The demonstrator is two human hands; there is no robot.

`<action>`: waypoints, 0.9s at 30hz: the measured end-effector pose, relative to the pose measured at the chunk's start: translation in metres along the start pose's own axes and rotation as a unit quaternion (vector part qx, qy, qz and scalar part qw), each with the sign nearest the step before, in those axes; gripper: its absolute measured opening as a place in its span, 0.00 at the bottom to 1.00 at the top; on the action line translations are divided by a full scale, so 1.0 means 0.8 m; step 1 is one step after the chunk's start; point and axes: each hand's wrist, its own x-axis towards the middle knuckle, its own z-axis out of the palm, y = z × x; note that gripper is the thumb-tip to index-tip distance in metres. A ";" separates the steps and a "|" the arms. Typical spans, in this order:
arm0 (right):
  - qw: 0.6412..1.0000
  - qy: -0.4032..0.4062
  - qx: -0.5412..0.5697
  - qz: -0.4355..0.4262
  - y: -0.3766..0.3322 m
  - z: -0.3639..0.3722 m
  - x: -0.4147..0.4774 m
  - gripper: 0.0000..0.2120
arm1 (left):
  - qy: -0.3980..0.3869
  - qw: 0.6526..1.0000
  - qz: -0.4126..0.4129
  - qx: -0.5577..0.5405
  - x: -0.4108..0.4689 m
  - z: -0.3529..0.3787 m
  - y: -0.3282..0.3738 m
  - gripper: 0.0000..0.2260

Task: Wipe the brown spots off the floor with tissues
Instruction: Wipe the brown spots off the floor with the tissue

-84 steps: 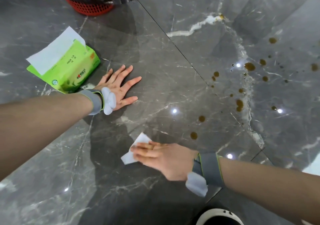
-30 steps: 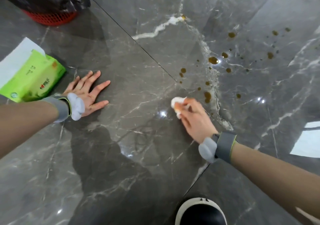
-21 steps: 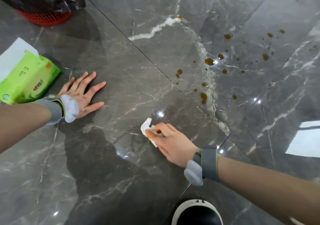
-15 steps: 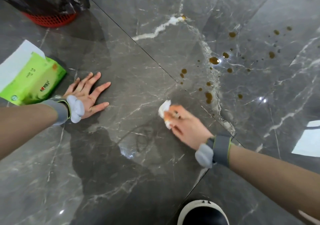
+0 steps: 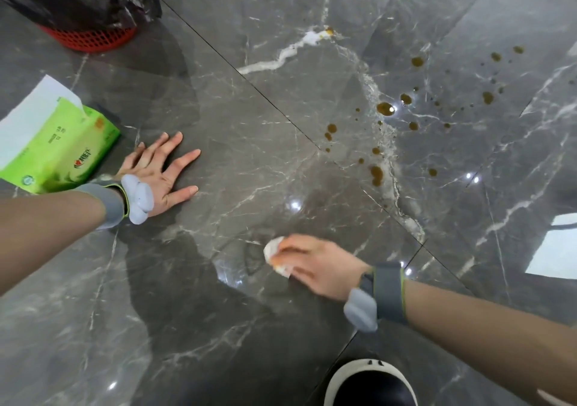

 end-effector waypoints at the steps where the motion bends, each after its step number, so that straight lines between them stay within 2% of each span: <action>1: 0.998 0.040 0.004 0.039 0.014 -0.012 0.003 0.14 | 0.000 1.000 0.001 -0.001 0.000 0.000 0.001 0.42; 3: 0.982 0.125 -0.014 0.140 0.042 -0.035 0.004 0.13 | 0.003 1.000 0.003 -0.001 0.000 0.001 0.002 0.42; 5: 0.970 0.155 -0.029 0.187 0.050 -0.043 0.007 0.14 | 0.003 1.000 0.001 0.001 0.000 0.001 0.002 0.42; 7: 0.977 0.123 -0.062 0.165 0.036 -0.038 0.008 0.16 | 0.002 1.000 0.001 0.006 0.001 0.001 0.002 0.42; 11: 0.995 -0.019 -0.074 0.065 -0.014 -0.011 -0.003 0.16 | -0.004 1.000 -0.001 0.009 0.000 -0.001 0.003 0.43; 14: 0.994 -0.060 -0.089 0.012 -0.026 -0.005 -0.005 0.14 | -0.023 1.000 -0.006 0.017 0.002 -0.005 0.003 0.43; 17: 0.992 -0.008 -0.125 -0.003 0.003 -0.025 0.005 0.14 | -0.037 0.999 -0.006 0.031 0.001 -0.007 0.005 0.43; 19: 0.990 0.060 -0.109 0.066 0.035 -0.050 0.014 0.14 | -0.004 1.000 -0.003 0.018 -0.001 -0.007 0.007 0.42; 21: 0.971 0.130 -0.117 0.163 0.070 -0.076 0.019 0.13 | 0.040 0.999 -0.002 -0.004 -0.002 -0.006 0.015 0.37; 23: 0.956 0.157 -0.111 0.220 0.090 -0.089 0.019 0.15 | 0.063 0.998 -0.007 -0.014 0.004 -0.006 0.029 0.33; 27: 0.970 0.131 -0.110 0.175 0.066 -0.065 0.024 0.14 | 0.090 0.995 0.041 -0.015 0.026 -0.016 0.073 0.31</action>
